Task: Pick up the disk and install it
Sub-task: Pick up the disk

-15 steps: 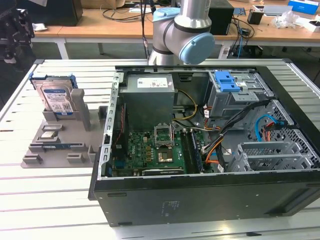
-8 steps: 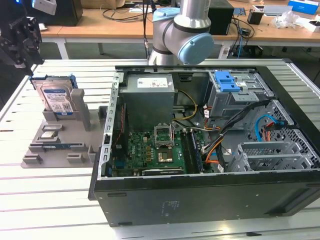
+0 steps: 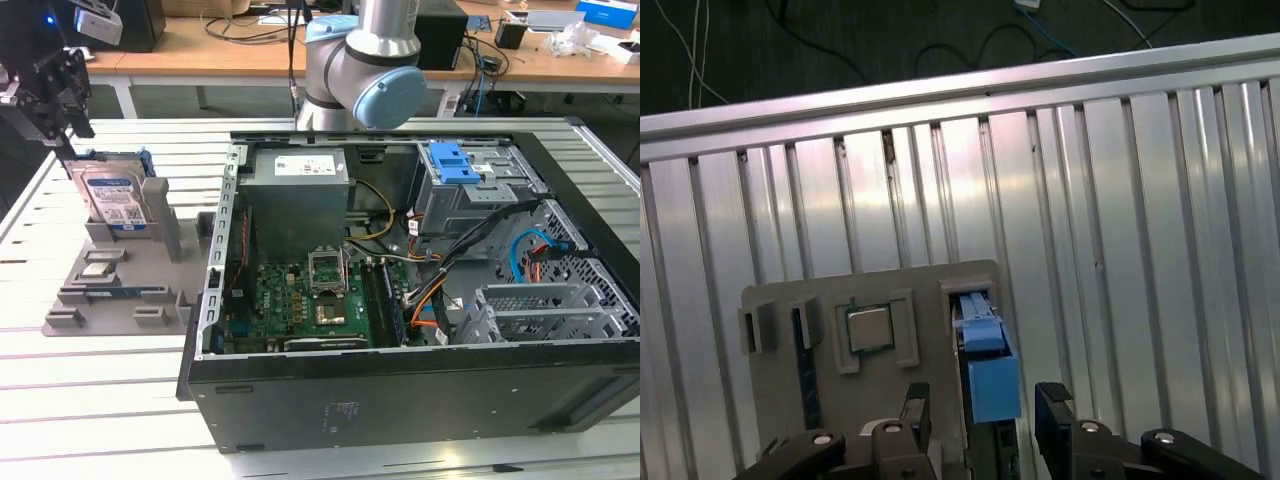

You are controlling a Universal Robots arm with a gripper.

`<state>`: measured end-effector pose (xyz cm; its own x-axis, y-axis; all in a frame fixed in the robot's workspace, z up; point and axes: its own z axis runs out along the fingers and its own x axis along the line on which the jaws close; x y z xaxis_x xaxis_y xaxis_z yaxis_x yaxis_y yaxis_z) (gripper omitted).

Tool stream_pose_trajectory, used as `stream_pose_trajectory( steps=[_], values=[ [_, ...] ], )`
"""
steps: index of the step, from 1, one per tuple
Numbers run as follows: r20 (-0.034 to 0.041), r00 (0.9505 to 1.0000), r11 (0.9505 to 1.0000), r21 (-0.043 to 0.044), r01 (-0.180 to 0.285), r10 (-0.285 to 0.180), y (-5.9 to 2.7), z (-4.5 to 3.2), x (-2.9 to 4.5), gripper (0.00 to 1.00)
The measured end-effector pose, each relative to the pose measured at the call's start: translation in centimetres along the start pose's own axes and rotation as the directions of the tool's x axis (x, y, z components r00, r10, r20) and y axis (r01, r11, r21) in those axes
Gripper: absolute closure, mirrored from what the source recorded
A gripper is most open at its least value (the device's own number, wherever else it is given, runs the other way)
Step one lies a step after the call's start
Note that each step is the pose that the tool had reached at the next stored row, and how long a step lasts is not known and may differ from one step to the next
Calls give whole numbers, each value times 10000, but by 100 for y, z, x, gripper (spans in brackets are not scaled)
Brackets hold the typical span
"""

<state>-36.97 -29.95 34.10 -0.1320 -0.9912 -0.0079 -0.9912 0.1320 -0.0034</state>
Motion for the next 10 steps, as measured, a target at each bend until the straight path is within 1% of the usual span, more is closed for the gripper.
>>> stream_pose_trajectory(
  steps=[3, 4, 6, 10],
  values=[
    [-54, 9997, 9997, 3, 249, -249, 1, 80, -9, 46],
    [-62, 9992, 9993, 3, 383, -383, 1, 120, -21, 46],
    [-70, 9983, 9983, 4, 577, -577, 7, 191, -60, 46],
    [-70, 9976, 9976, 3, 688, -688, 8, 288, -68, 46]
  ],
)
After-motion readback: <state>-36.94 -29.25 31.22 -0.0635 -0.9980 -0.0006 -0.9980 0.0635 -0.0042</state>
